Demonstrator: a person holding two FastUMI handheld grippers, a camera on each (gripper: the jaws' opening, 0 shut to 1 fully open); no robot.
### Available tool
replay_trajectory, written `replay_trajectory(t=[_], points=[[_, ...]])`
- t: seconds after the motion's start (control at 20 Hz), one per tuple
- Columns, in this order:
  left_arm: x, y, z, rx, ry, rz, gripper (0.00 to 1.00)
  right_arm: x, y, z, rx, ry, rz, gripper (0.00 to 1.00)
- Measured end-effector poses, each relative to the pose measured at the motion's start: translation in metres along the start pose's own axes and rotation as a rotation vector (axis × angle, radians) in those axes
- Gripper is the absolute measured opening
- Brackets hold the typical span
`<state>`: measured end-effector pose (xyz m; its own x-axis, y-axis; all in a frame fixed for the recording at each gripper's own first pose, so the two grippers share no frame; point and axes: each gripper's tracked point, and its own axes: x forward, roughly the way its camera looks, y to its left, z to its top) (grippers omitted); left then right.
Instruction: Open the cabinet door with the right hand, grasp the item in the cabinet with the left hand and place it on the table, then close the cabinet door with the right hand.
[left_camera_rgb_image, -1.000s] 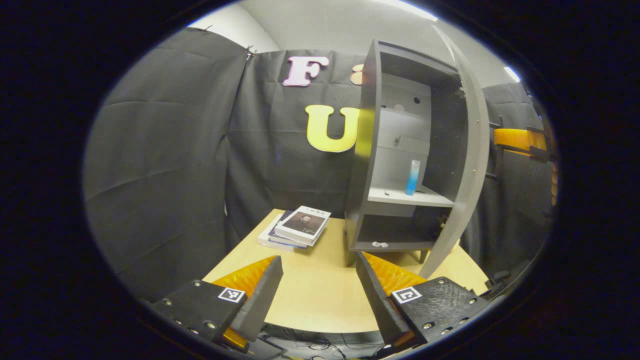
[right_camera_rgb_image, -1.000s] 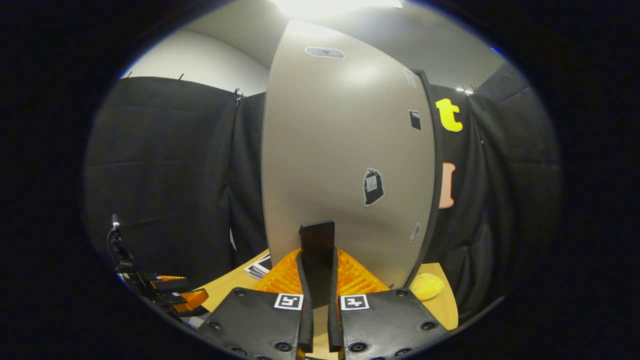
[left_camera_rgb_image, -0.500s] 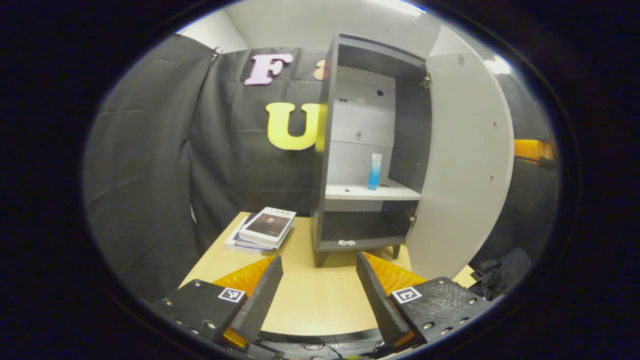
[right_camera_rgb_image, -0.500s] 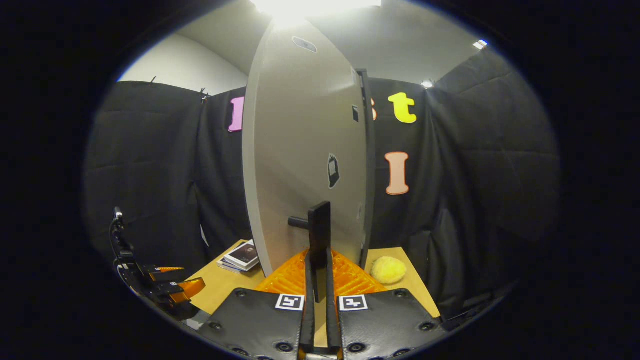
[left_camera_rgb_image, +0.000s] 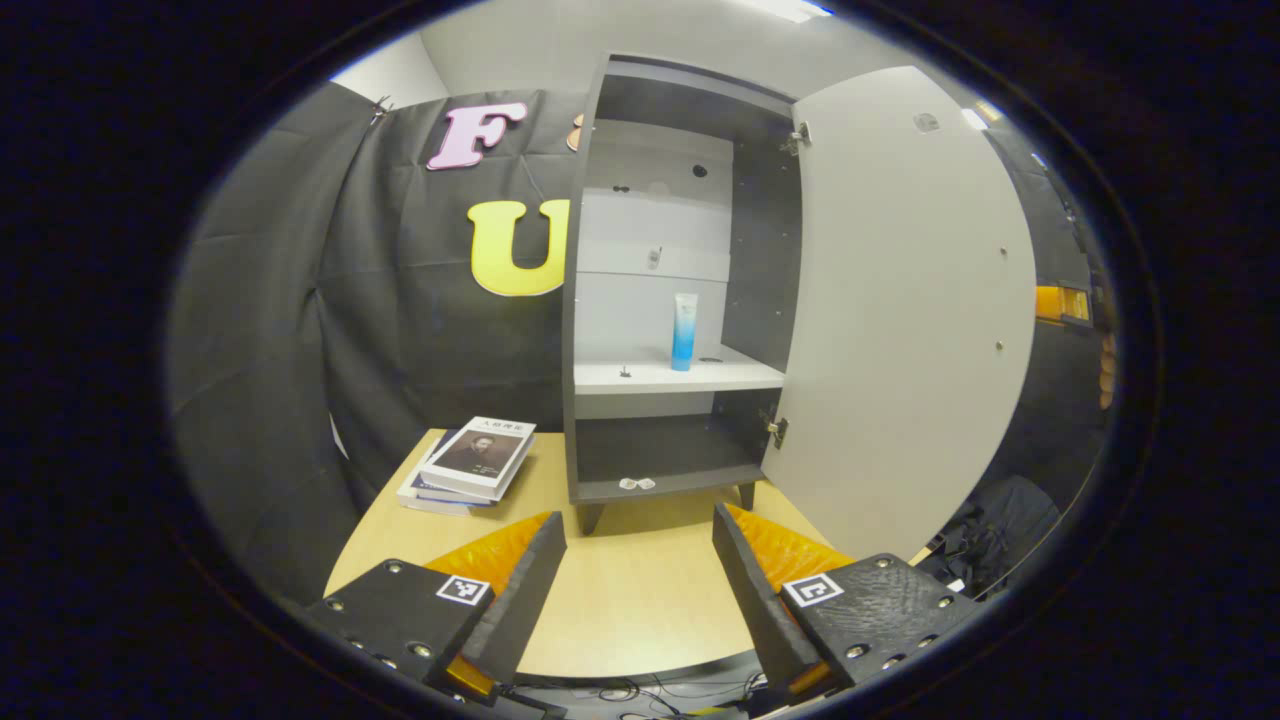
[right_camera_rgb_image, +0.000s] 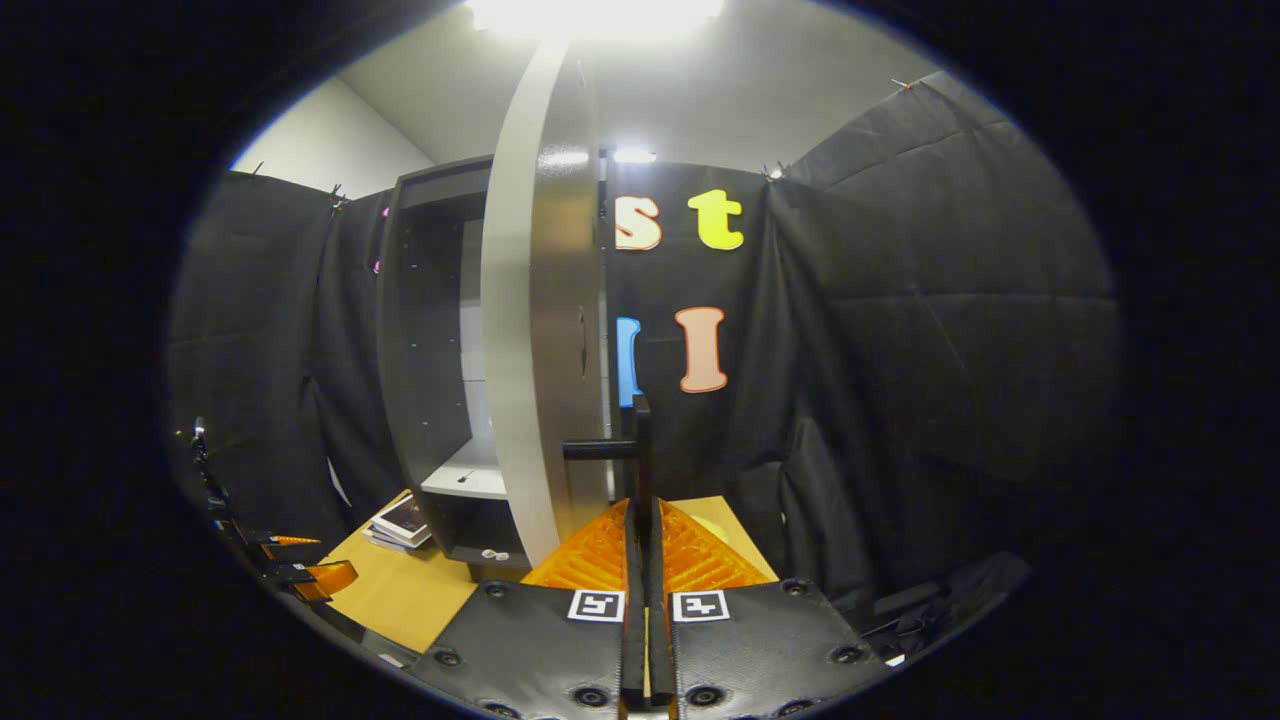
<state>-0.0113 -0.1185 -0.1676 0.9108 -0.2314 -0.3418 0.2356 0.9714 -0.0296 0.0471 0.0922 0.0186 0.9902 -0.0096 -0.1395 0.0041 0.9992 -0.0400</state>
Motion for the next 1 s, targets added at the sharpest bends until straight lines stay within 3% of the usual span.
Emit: replay_trajectory(t=[0.3,0.45,0.95,1.0], points=[[0.022,-0.025,0.008,0.015,0.015,-0.055,0.91,0.000,-0.003,0.003,0.015,-0.036,0.026,0.00],[0.032,-0.030,0.016,0.050,0.003,-0.076,0.89,-0.004,-0.010,0.010,0.011,-0.060,0.001,0.06],[0.084,-0.029,0.028,0.038,-0.032,-0.182,0.91,-0.050,-0.080,0.005,0.075,-0.060,-0.320,0.06],[0.089,-0.028,0.031,0.043,-0.040,-0.182,0.89,-0.052,-0.086,0.004,0.084,-0.055,-0.346,0.02]])
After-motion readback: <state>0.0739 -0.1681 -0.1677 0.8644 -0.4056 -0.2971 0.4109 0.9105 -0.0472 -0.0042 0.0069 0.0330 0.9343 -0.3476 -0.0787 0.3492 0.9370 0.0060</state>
